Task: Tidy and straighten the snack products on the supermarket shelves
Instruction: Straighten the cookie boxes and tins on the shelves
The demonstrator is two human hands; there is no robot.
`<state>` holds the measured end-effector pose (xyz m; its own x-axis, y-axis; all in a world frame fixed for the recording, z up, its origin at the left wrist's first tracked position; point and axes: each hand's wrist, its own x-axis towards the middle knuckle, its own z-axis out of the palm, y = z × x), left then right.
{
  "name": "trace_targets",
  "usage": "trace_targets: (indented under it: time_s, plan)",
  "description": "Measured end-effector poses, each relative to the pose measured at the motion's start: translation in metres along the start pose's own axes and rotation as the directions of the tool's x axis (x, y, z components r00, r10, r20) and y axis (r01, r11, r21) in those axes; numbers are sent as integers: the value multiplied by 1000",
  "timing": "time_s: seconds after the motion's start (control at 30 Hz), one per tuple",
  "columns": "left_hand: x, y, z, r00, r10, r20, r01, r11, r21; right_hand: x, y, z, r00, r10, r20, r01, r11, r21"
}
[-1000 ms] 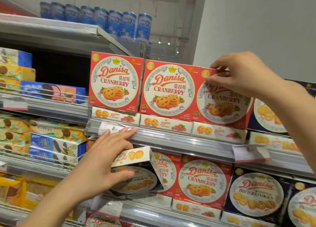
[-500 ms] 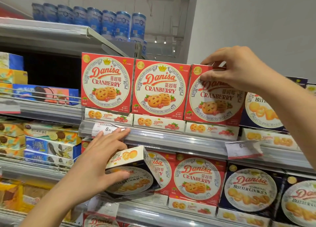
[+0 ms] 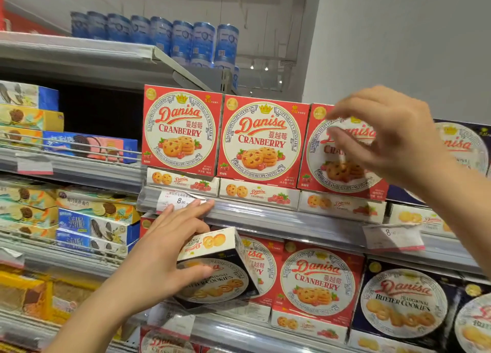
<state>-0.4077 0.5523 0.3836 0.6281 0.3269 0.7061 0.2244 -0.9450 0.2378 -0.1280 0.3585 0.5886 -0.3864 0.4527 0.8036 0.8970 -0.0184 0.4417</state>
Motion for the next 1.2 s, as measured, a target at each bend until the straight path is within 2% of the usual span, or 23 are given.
trace_targets:
  time_s: [0.03,0.1,0.17,0.23,0.33,0.4,0.5,0.57,0.7,0.77,0.83,0.9,0.93,0.97,1.03,1.1,1.2]
  plan:
    - [0,1,0,1000,-5,-1,5,1000,-8,-9,-10,1,999,-38,2,37,999,34]
    - [1,3,-1,1000,-20,4,20,999,-28,-27,-33,3,995,-60,81,40,973,226]
    - [2,7,-5,998,-54,31,56,995,-88,-45,-56,9,964,-20,264,-102,893,438]
    - [3,14,-13,991,-121,63,131,971,-201,-63,-74,19,885,-2,466,-252,840,481]
    - [5,32,-22,975,-211,75,224,914,-338,-85,-94,34,811,-45,584,-357,753,553]
    - [7,46,-22,976,-212,43,215,922,-324,-92,-99,40,818,-11,575,-389,725,568]
    - [11,61,-16,982,-186,-20,173,942,-288,-97,-97,44,856,63,514,-373,763,527]
    - [16,68,-15,985,-174,-19,160,938,-306,-98,-92,42,877,74,474,-353,769,534]
    - [27,68,-26,998,-67,9,67,967,-248,-98,-78,29,876,100,471,-385,735,558]
    - [33,54,-36,989,-77,-125,48,974,-223,-100,-69,21,883,138,448,-405,708,579]
    - [40,32,-44,908,-204,-365,102,955,-280,-105,-58,17,874,202,442,-452,672,587]
    - [49,10,-52,754,-335,-565,217,939,-267,-114,-47,18,861,246,445,-489,638,595]
    - [53,0,-55,685,-387,-617,293,922,-253,-118,-43,19,859,258,443,-498,626,600]
    - [56,-10,-58,641,-451,-620,363,891,-273,-120,-41,21,856,267,442,-505,617,604]
    - [63,-23,-62,613,-574,-543,429,819,-381,-122,-40,23,854,274,442,-510,608,608]
    - [69,-32,-60,627,-627,-463,436,775,-459,-121,-40,25,854,273,444,-511,603,612]
    - [75,-36,-52,657,-634,-409,426,759,-492,-122,-39,30,851,307,425,-519,614,595]
